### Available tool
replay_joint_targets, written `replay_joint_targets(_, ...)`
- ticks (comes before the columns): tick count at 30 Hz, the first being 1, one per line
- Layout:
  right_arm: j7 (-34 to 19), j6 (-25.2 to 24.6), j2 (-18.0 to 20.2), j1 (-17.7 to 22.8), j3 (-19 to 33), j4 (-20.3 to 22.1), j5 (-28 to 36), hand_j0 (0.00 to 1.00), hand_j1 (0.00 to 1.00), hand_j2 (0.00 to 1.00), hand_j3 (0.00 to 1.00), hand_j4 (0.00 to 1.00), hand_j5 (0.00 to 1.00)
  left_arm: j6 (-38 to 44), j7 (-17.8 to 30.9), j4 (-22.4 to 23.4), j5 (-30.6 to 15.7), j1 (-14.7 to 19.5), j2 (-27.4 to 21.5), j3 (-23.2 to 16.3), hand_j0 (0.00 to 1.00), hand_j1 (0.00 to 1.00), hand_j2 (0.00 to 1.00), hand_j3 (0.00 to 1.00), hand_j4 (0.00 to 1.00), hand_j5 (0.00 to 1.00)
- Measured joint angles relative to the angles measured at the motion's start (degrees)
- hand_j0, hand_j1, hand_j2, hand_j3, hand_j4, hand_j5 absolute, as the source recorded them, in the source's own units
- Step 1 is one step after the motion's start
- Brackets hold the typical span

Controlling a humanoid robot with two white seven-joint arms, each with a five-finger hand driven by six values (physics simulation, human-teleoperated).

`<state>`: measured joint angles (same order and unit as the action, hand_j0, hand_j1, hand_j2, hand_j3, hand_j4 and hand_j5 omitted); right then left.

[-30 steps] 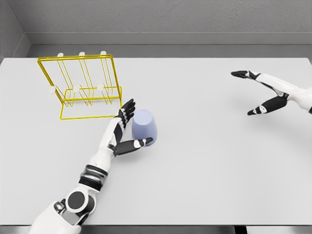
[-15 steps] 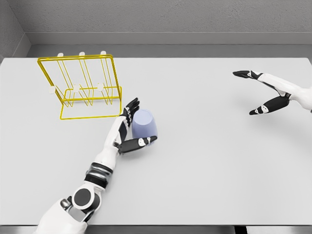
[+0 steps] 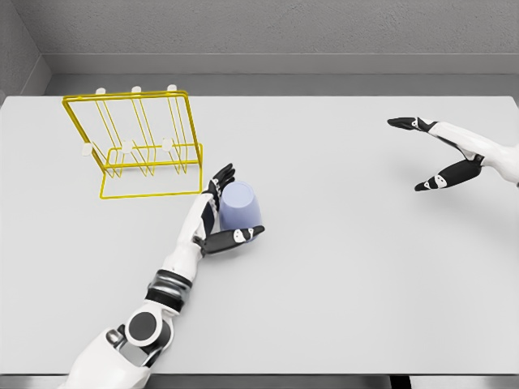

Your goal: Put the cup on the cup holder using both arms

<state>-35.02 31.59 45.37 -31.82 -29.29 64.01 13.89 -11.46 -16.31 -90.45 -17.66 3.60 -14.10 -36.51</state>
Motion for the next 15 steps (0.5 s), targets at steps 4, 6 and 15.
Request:
replay_joint_targets(4, 0.0, 0.0, 0.0, 0.0, 0.03, 0.02, 0.0, 1.0, 1.0, 1.0, 1.0, 1.0, 1.0, 0.03, -0.17, 0.42, 0.0, 0.0, 0.23, 0.03, 0.96, 0.96, 0.96, 0.96, 0.96, 0.96)
replay_joint_targets(6, 0.0, 0.0, -0.01, 0.0, 0.03, 0.02, 0.0, 1.0, 1.0, 1.0, 1.0, 1.0, 1.0, 0.04, -0.27, 0.5, 0.0, 0.0, 0.27, 0.04, 0.93, 0.93, 0.93, 0.93, 0.93, 0.93)
replay_joint_targets(15, 0.0, 0.03, -0.07, 0.0, 0.06, 0.03, 0.0, 1.0, 1.0, 1.0, 1.0, 1.0, 1.0, -0.14, -0.33, 0.71, 0.1, 0.0, 0.31, -0.01, 0.84, 0.84, 0.84, 0.84, 0.84, 0.84)
